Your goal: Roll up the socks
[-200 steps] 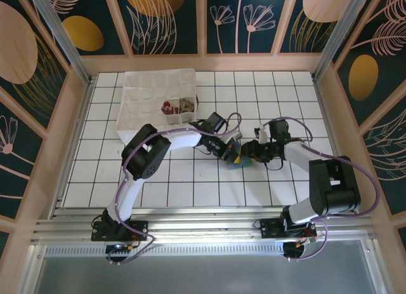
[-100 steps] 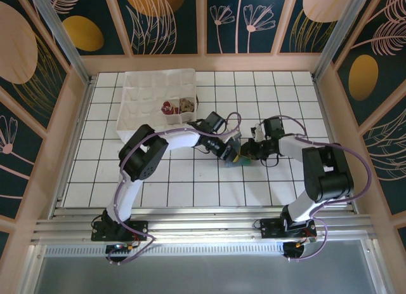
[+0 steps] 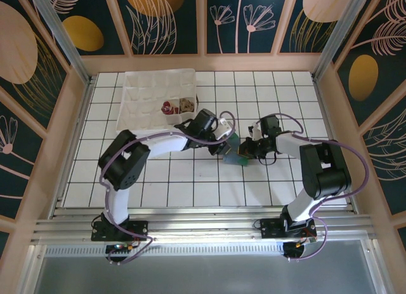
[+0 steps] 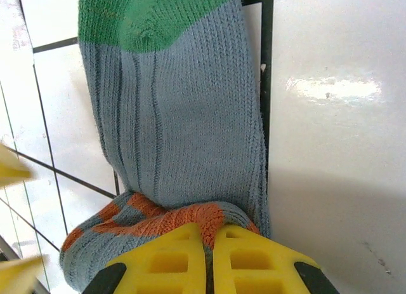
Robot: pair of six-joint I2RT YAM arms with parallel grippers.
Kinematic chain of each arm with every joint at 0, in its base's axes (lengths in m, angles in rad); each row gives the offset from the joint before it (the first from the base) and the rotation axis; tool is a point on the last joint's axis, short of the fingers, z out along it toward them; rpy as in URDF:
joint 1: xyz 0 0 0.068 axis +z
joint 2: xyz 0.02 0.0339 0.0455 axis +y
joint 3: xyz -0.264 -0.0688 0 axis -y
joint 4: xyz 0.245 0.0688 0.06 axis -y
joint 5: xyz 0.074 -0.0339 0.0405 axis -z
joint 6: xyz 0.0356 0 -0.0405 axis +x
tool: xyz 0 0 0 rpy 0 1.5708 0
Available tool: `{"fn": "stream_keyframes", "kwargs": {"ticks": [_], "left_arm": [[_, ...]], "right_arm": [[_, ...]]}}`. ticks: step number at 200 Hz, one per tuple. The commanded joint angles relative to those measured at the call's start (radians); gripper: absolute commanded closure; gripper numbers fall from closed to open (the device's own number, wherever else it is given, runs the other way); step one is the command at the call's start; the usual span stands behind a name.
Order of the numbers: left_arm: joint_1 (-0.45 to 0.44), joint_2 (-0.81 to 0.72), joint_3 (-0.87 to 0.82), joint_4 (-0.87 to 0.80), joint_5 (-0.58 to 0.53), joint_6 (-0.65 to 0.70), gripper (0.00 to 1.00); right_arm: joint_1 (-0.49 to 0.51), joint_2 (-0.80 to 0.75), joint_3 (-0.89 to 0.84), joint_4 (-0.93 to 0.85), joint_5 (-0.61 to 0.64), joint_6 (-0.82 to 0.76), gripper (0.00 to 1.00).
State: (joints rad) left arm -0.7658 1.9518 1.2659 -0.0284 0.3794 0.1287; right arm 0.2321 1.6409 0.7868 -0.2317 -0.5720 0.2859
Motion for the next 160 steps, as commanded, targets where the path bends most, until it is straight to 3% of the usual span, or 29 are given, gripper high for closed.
{"fn": "stream_keyframes", "kwargs": {"ticks": [1,54,100,160], "left_arm": [[-0.017,-0.09,-0.062,0.094,-0.173,0.139,0.65],[-0.21,-0.124,-0.161,0.131,-0.456,0.474,0.58],[-0.281,-0.055,-0.145,0.145,-0.501,0.563,0.53],[-0.285,0.088,-0.069,0.143,-0.574,0.562,0.53]], "right_arm": [[0.021,0.055,-0.017,-0.11,0.081,-0.027,0.92],[0.024,0.067,0.005,-0.125,0.08,-0.026,0.92],[0.028,0.092,0.031,-0.143,0.078,-0.03,0.92],[0.03,0.113,0.034,-0.171,0.064,-0.049,0.92]]}}
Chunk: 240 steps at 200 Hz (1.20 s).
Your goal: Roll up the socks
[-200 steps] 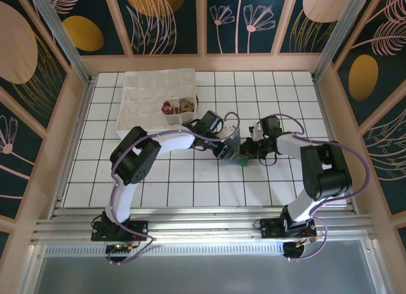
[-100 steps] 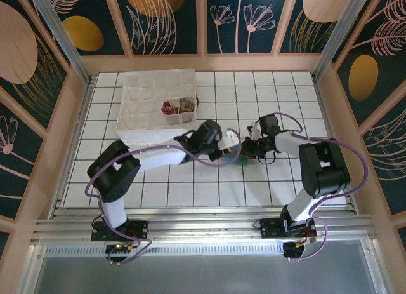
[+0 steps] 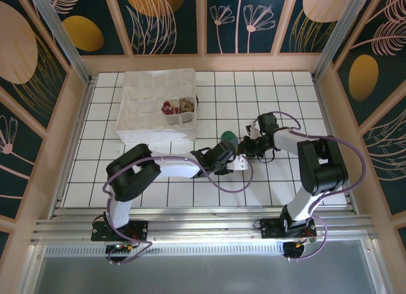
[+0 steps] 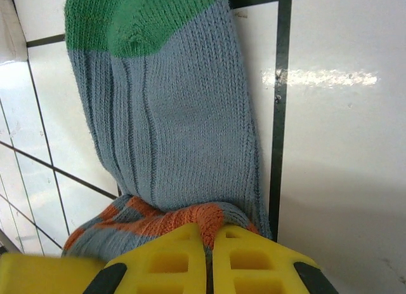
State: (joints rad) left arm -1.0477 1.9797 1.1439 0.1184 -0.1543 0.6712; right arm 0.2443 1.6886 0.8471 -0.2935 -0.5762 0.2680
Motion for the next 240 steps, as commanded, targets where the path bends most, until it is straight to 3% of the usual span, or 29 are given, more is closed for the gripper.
{"fn": "stream_keyframes", "kwargs": {"ticks": [1,12,44,60,77,111,144,164,200,240], "left_arm": [[-0.003,0.062,0.056,-0.007,-0.04,0.018,0.53],[-0.005,0.084,0.072,-0.028,-0.03,0.004,0.61],[-0.003,0.091,0.074,-0.082,0.026,-0.059,1.0],[0.006,0.074,0.06,-0.1,0.094,-0.112,1.0],[0.057,0.058,0.063,-0.135,0.279,-0.217,1.0],[0.184,0.106,0.138,-0.231,0.659,-0.397,1.0],[0.272,0.203,0.238,-0.303,0.898,-0.532,1.0],[0.312,0.282,0.317,-0.382,0.957,-0.582,1.0],[0.333,0.387,0.463,-0.548,0.954,-0.554,0.99],[0.344,0.443,0.526,-0.62,0.952,-0.551,0.95]], "right_arm": [[0.018,0.066,-0.026,-0.109,0.067,-0.031,0.92],[0.017,0.072,-0.025,-0.119,0.062,-0.036,0.91],[0.008,0.06,-0.011,-0.144,0.037,-0.055,0.8],[-0.02,0.014,-0.018,-0.122,-0.014,-0.054,0.65],[-0.066,-0.061,-0.038,-0.078,-0.079,-0.039,0.56],[-0.119,-0.186,-0.082,-0.013,-0.135,-0.033,0.52],[-0.121,-0.233,-0.139,0.056,-0.151,-0.022,0.51],[-0.119,-0.257,-0.173,0.128,-0.156,0.004,0.5],[-0.12,-0.228,-0.159,0.168,-0.12,-0.004,0.49],[-0.115,-0.12,-0.085,0.163,-0.052,-0.022,0.49]]}}
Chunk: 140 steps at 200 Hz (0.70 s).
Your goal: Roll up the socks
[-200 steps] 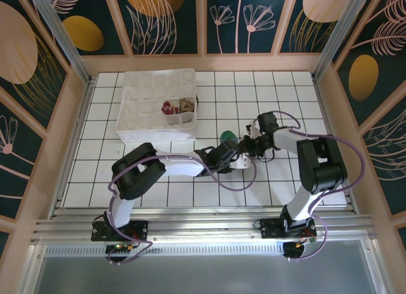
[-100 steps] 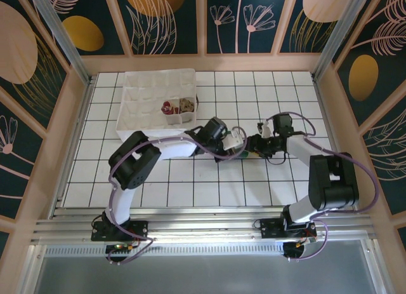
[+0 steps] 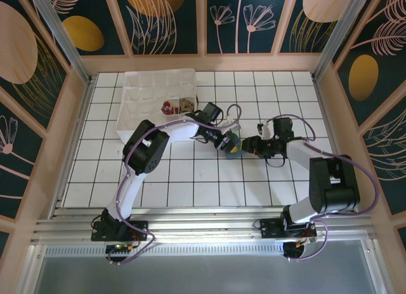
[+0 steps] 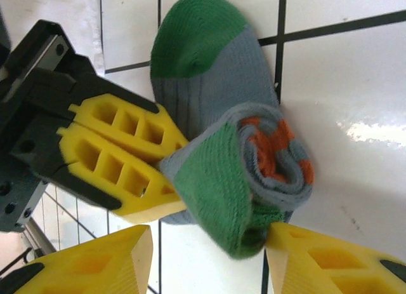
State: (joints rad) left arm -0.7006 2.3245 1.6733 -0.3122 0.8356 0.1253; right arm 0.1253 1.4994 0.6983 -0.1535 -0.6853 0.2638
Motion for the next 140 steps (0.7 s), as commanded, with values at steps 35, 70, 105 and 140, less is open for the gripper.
{"fn": "stream_keyframes", "kwargs": {"ticks": [35,70,105,140], "left_arm": [[0.001,0.108,0.006,-0.211,-0.047,0.005,0.96],[0.003,0.064,-0.026,-0.158,-0.084,0.013,0.93],[0.002,-0.077,-0.124,-0.002,-0.313,0.019,0.81],[-0.017,-0.366,-0.402,0.339,-0.55,0.115,0.61]], "right_arm": [[0.02,0.2,0.158,-0.027,0.139,-0.075,0.52],[0.051,0.24,0.181,-0.026,0.08,-0.11,0.77],[0.09,0.283,0.207,-0.142,0.164,-0.108,0.95],[0.099,0.32,0.257,-0.246,0.232,-0.114,1.0]]}}
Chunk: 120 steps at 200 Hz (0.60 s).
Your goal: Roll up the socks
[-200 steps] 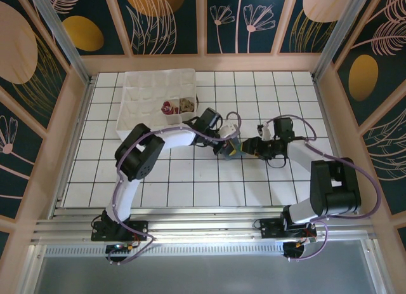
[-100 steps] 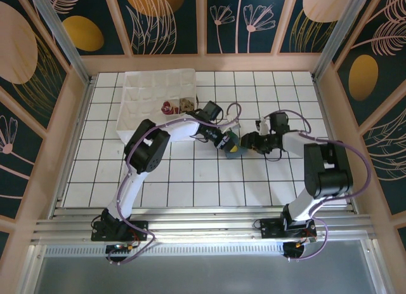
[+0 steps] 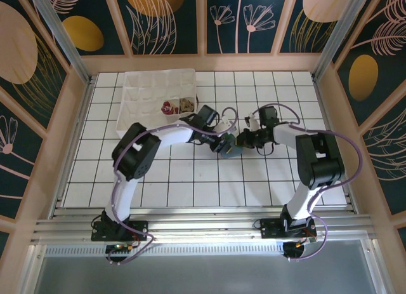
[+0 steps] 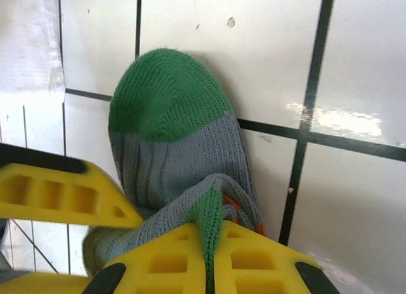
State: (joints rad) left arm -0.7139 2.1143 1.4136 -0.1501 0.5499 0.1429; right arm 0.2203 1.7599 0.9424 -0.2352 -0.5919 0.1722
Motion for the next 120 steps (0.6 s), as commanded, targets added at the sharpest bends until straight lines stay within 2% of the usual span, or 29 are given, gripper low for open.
{"fn": "stream_keyframes", "kwargs": {"ticks": [1,26,61,76,120], "left_arm": [[-0.005,-0.163,-0.148,0.183,-0.267,0.105,0.61],[-0.065,-0.261,-0.241,0.272,-0.441,0.234,0.59],[-0.21,-0.243,-0.265,0.297,-0.674,0.432,0.57],[-0.245,-0.209,-0.252,0.302,-0.717,0.477,0.56],[-0.282,-0.113,-0.203,0.281,-0.754,0.534,0.53]], "right_arm": [[0.004,0.061,0.015,-0.167,0.14,-0.023,1.0],[0.007,0.098,0.064,-0.228,0.153,-0.038,1.0],[0.013,0.118,0.109,-0.265,0.156,-0.051,1.0],[0.017,0.125,0.122,-0.279,0.153,-0.057,1.0],[0.02,0.15,0.148,-0.302,0.138,-0.065,1.0]]}}
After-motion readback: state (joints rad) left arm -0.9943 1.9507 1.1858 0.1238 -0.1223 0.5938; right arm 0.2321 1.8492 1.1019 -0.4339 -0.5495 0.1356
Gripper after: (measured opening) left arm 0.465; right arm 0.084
